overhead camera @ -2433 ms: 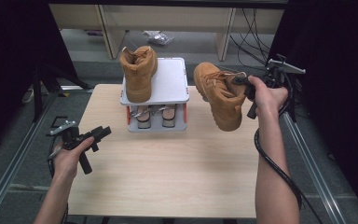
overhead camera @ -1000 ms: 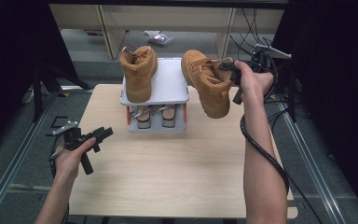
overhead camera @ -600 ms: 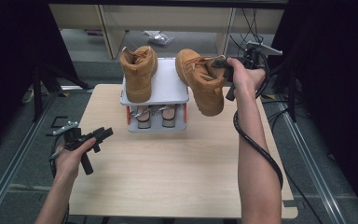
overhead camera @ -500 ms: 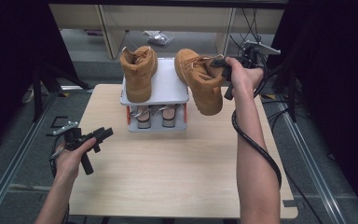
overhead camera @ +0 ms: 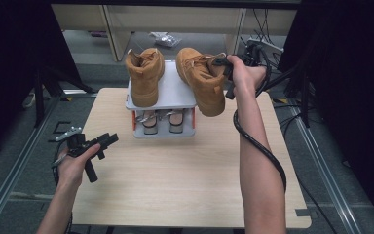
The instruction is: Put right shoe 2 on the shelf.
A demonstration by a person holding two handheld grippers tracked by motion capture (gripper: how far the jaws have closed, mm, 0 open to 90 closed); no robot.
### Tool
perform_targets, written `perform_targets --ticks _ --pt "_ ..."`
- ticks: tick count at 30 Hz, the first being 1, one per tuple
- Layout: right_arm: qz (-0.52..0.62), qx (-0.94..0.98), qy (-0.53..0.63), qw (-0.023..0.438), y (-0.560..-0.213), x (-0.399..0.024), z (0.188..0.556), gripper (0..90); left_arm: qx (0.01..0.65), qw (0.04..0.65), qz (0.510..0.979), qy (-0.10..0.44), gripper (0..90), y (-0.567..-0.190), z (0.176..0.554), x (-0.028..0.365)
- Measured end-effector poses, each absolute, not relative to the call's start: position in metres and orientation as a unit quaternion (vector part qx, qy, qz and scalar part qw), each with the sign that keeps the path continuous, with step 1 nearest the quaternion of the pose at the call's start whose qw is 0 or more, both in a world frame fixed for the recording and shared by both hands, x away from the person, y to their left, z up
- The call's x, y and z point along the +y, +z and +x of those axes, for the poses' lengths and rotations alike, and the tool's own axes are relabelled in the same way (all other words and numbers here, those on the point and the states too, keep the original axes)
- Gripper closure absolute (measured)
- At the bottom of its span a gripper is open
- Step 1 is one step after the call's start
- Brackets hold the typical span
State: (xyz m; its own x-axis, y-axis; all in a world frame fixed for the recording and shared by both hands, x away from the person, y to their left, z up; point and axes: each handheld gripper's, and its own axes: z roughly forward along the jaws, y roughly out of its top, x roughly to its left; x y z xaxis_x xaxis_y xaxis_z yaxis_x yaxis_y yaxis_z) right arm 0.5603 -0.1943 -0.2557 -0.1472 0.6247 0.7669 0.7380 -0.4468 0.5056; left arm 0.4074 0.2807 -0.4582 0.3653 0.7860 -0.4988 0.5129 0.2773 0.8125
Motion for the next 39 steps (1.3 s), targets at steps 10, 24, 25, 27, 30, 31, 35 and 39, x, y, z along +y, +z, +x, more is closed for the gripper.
perform_targets --ticks 10,24,25,27,30,31,35,39 --pt "-0.657 -0.518 -0.544 0.060 -0.259 -0.182 0.572 83.4 0.551 0.581 0.587 0.119 48.1 -0.458 0.407 0.282" --pt "-0.663 -0.501 -0.551 0.074 -0.261 -0.166 0.582 83.1 0.552 0.580 0.587 0.119 48.1 -0.459 0.407 0.282" --pt "-0.664 -0.499 -0.551 0.075 -0.262 -0.165 0.583 83.1 0.552 0.580 0.587 0.119 48.1 -0.459 0.407 0.282" --pt "-0.663 -0.501 -0.551 0.074 -0.264 -0.162 0.584 82.9 0.552 0.581 0.586 0.119 48.1 -0.459 0.407 0.282" --pt "-0.667 -0.492 -0.553 0.083 -0.265 -0.159 0.586 82.4 0.552 0.581 0.586 0.120 48.1 -0.458 0.407 0.283" --pt "-0.668 -0.491 -0.553 0.083 -0.265 -0.158 0.587 82.2 0.552 0.581 0.586 0.120 48.1 -0.458 0.407 0.283" --pt "-0.676 -0.481 -0.550 0.090 -0.266 -0.157 0.591 80.0 0.552 0.580 0.587 0.119 48.1 -0.459 0.407 0.282" --pt "-0.679 -0.483 -0.546 0.086 -0.268 -0.156 0.596 71.8 0.551 0.581 0.587 0.120 48.1 -0.459 0.407 0.281"
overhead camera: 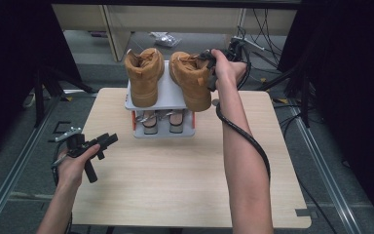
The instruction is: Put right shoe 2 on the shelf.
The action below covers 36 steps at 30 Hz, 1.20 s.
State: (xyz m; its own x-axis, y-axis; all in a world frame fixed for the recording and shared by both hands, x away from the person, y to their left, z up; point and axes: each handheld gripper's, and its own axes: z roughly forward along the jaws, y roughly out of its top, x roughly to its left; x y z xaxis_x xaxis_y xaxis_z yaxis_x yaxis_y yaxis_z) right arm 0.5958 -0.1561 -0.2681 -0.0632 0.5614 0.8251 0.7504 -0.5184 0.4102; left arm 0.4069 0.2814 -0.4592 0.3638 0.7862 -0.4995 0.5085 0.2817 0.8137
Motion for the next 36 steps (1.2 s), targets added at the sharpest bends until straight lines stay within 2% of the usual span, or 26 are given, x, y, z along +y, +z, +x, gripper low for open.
perform_targets --ticks 8,12,16,23,26,28,33,34,36 --pt "-0.654 -0.506 -0.558 0.076 -0.265 -0.157 0.597 54.5 0.551 0.580 0.589 0.118 48.1 -0.460 0.407 0.280" --pt "-0.645 -0.514 -0.563 0.054 -0.260 -0.157 0.592 49.4 0.551 0.579 0.588 0.118 48.1 -0.460 0.407 0.280" --pt "-0.635 -0.524 -0.567 0.032 -0.253 -0.161 0.585 47.4 0.551 0.578 0.589 0.119 48.1 -0.461 0.406 0.281" --pt "-0.625 -0.527 -0.576 0.018 -0.256 -0.179 0.566 47.1 0.553 0.579 0.588 0.120 48.1 -0.460 0.406 0.282" --pt "-0.622 -0.526 -0.580 0.015 -0.259 -0.190 0.556 49.4 0.553 0.579 0.587 0.121 48.1 -0.460 0.405 0.282" --pt "-0.613 -0.535 -0.581 0.001 -0.261 -0.198 0.549 54.7 0.552 0.581 0.586 0.123 48.2 -0.459 0.405 0.282" --pt "-0.604 -0.556 -0.571 -0.012 -0.274 -0.214 0.528 76.5 0.552 0.579 0.587 0.123 48.3 -0.459 0.405 0.281" --pt "-0.608 -0.555 -0.568 0.000 -0.278 -0.215 0.523 79.8 0.553 0.578 0.587 0.123 48.3 -0.459 0.404 0.281" --pt "-0.602 -0.570 -0.559 -0.007 -0.288 -0.218 0.515 85.2 0.552 0.578 0.588 0.123 48.3 -0.460 0.404 0.281"
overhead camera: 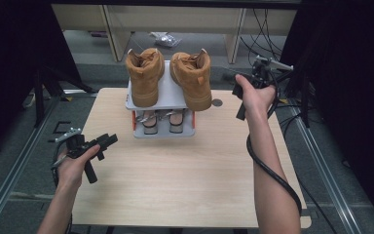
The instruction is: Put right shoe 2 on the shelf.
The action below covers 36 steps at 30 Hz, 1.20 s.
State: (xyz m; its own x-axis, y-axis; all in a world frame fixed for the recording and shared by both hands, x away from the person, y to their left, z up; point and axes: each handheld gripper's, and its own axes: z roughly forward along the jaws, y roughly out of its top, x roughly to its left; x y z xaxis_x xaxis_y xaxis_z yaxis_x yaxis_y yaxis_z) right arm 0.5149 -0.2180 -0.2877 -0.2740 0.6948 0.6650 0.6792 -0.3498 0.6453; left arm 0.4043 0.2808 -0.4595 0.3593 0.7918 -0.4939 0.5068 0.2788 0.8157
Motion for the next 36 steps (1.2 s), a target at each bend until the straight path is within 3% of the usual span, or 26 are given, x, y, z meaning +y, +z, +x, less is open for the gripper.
perform_targets --ticks 2,11,15,31,32,36 --pt "0.601 0.577 0.553 0.001 -0.299 -0.219 0.506 90.0 0.552 0.577 0.589 0.124 48.4 -0.460 0.404 0.281" --pt "0.592 0.608 0.528 -0.023 -0.335 -0.210 0.485 90.0 0.552 0.575 0.591 0.123 48.4 -0.461 0.404 0.278" --pt "0.593 0.611 0.524 -0.041 -0.338 -0.198 0.484 90.0 0.552 0.576 0.590 0.123 48.4 -0.461 0.404 0.279" --pt "0.583 0.624 0.520 -0.009 -0.341 -0.179 0.493 90.0 0.553 0.575 0.590 0.122 48.4 -0.462 0.404 0.280" --pt "0.592 0.614 0.521 -0.026 -0.340 -0.176 0.492 90.0 0.553 0.575 0.590 0.122 48.4 -0.462 0.404 0.279" --pt "0.589 0.618 0.521 -0.019 -0.340 -0.171 0.497 90.0 0.553 0.575 0.591 0.121 48.4 -0.463 0.404 0.279"
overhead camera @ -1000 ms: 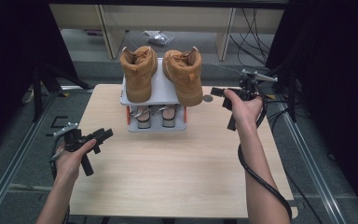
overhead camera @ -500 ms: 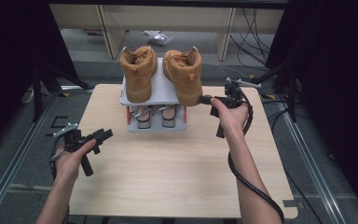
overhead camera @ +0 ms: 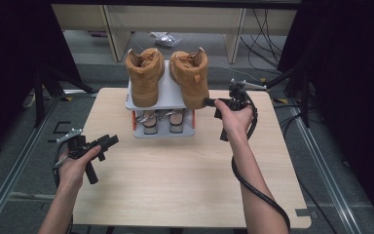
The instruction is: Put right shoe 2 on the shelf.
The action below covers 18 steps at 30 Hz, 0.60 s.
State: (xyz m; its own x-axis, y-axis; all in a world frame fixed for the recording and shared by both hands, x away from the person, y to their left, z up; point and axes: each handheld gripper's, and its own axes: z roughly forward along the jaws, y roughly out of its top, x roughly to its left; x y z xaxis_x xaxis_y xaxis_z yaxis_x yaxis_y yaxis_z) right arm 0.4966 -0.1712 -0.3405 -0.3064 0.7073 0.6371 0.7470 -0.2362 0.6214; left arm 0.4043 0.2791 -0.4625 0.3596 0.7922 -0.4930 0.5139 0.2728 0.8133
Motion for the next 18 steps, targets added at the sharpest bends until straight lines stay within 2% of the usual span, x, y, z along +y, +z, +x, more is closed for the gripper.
perform_targets --ticks 6,7,9,13,15,17,18 --pt "-0.588 -0.622 -0.516 0.038 -0.340 -0.160 0.501 90.0 0.553 0.574 0.591 0.121 48.4 -0.463 0.405 0.279" --pt "-0.578 -0.628 -0.520 0.029 -0.341 -0.159 0.503 90.0 0.553 0.575 0.591 0.121 48.5 -0.463 0.404 0.279" --pt "-0.593 -0.618 -0.514 0.045 -0.340 -0.154 0.503 90.0 0.553 0.576 0.590 0.120 48.4 -0.463 0.404 0.280" --pt "-0.584 -0.624 -0.517 0.032 -0.341 -0.149 0.507 90.0 0.555 0.575 0.589 0.121 48.4 -0.463 0.405 0.281" --pt "-0.594 -0.618 -0.513 0.048 -0.340 -0.146 0.507 90.0 0.555 0.575 0.589 0.121 48.4 -0.463 0.405 0.281" --pt "-0.578 -0.629 -0.520 0.027 -0.343 -0.146 0.511 90.0 0.555 0.575 0.589 0.121 48.4 -0.463 0.405 0.281" --pt "-0.585 -0.625 -0.515 0.035 -0.342 -0.144 0.511 90.0 0.555 0.575 0.589 0.121 48.4 -0.463 0.405 0.281"
